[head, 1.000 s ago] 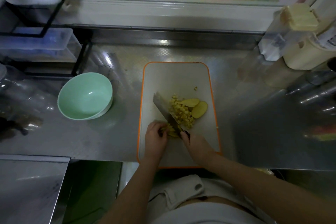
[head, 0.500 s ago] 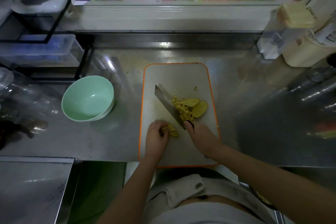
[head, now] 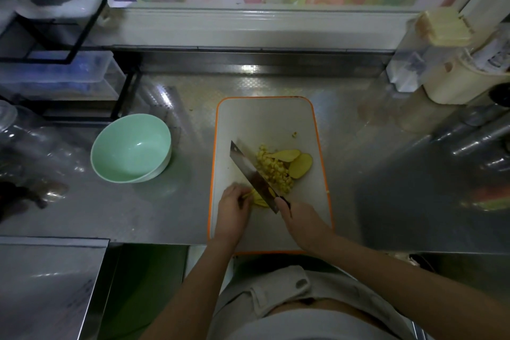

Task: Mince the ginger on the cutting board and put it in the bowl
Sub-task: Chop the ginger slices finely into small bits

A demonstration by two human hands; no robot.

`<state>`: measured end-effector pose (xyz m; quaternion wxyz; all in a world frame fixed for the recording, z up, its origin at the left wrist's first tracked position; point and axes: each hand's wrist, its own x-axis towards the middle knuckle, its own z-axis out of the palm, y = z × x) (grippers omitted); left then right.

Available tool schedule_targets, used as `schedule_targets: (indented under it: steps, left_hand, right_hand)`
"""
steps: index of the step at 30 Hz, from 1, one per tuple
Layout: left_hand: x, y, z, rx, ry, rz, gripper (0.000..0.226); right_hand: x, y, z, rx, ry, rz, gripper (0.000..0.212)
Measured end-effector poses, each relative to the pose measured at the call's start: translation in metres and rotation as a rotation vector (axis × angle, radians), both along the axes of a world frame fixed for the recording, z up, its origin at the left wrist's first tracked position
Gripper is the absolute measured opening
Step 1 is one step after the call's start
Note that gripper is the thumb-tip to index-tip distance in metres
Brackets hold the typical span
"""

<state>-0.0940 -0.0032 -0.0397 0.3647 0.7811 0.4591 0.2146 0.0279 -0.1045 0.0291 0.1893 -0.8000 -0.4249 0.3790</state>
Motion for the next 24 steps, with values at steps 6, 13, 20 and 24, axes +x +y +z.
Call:
schedule_targets:
  steps: [6,13,20,24]
  left_hand:
    - [0.0,0.0,0.0,0.008,0.005,0.027,0.009]
    - [0.003,0.003,0.003,0.023,0.033,0.007,0.013]
    - [0.003,0.007,0.003,0.016,0.08,-0.006,0.018]
    - [0.003,0.006,0.004,0.03,0.066,0.001,0.018]
  right_hand:
    - [0.002,0.0,-0.001,-0.017,-0.05,0.056,0.049]
    - [0.001,0.002,-0.003,-0.088,0.002,0.021,0.05]
    - [-0.005,0.011,-0.018,-0.13,0.034,-0.012,0.05]
    - [0.001,0.009,-0.02,-0.141,0.048,-0.044,0.052]
